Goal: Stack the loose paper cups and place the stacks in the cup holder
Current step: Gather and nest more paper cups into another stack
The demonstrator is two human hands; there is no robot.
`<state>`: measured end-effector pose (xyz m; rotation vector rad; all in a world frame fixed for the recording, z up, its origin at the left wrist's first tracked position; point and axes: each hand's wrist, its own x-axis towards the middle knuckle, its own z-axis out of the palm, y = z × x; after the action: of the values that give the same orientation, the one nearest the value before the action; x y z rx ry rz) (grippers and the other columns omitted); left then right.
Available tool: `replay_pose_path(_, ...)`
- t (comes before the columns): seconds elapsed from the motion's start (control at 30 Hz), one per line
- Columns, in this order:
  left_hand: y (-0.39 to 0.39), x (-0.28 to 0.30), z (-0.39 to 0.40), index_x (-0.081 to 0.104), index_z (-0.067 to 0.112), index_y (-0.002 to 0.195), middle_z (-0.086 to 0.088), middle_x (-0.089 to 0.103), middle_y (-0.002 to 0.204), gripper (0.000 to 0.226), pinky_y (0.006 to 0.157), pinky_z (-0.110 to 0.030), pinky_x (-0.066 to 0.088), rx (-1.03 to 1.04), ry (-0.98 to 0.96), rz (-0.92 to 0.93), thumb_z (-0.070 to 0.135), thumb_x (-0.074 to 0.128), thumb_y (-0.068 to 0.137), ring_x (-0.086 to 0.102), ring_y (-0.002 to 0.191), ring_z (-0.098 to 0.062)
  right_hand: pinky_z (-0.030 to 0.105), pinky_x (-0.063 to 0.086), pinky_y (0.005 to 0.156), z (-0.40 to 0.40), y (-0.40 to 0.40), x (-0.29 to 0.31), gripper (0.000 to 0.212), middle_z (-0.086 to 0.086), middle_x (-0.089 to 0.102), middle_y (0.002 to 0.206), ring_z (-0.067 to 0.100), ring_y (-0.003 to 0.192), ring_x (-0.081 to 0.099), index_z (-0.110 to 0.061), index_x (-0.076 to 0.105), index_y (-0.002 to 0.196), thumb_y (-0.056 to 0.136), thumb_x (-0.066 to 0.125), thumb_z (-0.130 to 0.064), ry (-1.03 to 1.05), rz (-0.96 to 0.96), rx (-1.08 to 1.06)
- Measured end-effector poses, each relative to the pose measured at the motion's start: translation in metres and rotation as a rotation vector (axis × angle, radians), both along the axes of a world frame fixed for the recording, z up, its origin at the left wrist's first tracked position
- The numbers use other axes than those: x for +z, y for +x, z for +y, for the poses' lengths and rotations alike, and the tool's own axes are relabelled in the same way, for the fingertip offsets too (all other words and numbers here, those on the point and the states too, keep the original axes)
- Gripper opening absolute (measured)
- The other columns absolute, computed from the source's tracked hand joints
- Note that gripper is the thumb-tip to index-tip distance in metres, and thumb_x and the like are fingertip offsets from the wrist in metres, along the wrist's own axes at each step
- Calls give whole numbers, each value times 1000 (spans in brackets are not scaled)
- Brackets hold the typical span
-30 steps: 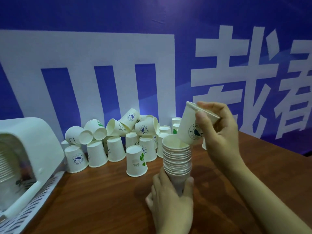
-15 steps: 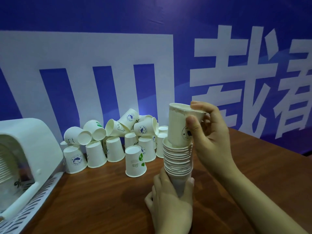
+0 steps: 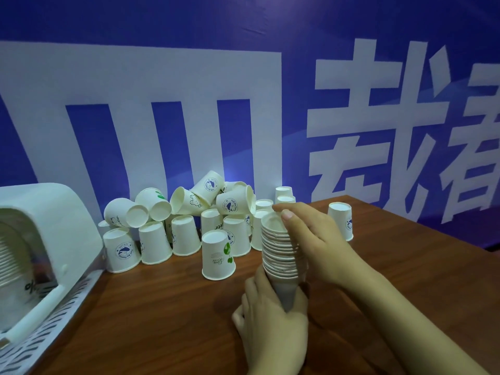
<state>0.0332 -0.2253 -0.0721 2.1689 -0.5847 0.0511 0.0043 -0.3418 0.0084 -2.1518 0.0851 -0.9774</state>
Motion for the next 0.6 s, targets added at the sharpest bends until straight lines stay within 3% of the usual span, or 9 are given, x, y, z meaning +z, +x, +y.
replay_pose_path(0.07,-2,2,0,30,40,149,16,41,138,102,112,-36,27,4,33,0,75,13,55,39,139,-11,49,50,97,-1,0,0,47,-2,72,112,15,108,64,-19,70,118,100,37,-47,-39,37,-5)
replay_pose_path(0.17,1,-6,1,33,35,147,14,42,138,88,111,-36,29,-1,5,26,73,25,68,39,139,-13,41,47,103,1,-1,1,41,-6,71,119,7,113,61,-28,69,122,101,38,-45,-59,76,23)
replay_pose_path(0.33,2,-4,2,42,36,146,21,50,140,68,116,-41,30,-13,-133,49,67,61,88,43,140,-8,46,49,106,1,6,-9,47,-8,72,119,12,117,66,-36,64,122,95,39,-65,308,-42,156)
replay_pose_path(0.4,3,-6,2,52,41,135,24,59,129,62,115,-41,34,-8,-244,100,71,66,83,52,132,-8,55,48,105,-1,9,-14,55,-5,72,119,17,116,66,-31,65,123,92,40,-69,322,-15,148)
replay_pose_path(0.5,-1,-6,1,59,54,119,24,69,116,69,108,-44,47,-51,-460,210,95,58,64,63,117,-6,49,49,105,-6,8,-12,56,-8,72,116,15,114,67,-26,67,123,88,50,-66,376,42,171)
replay_pose_path(0.6,-3,-6,0,60,59,115,23,71,111,62,101,-45,53,-72,-530,222,91,65,62,67,111,-6,49,50,106,-9,6,-10,51,-6,72,116,13,111,68,-31,66,120,88,48,-67,405,49,170)
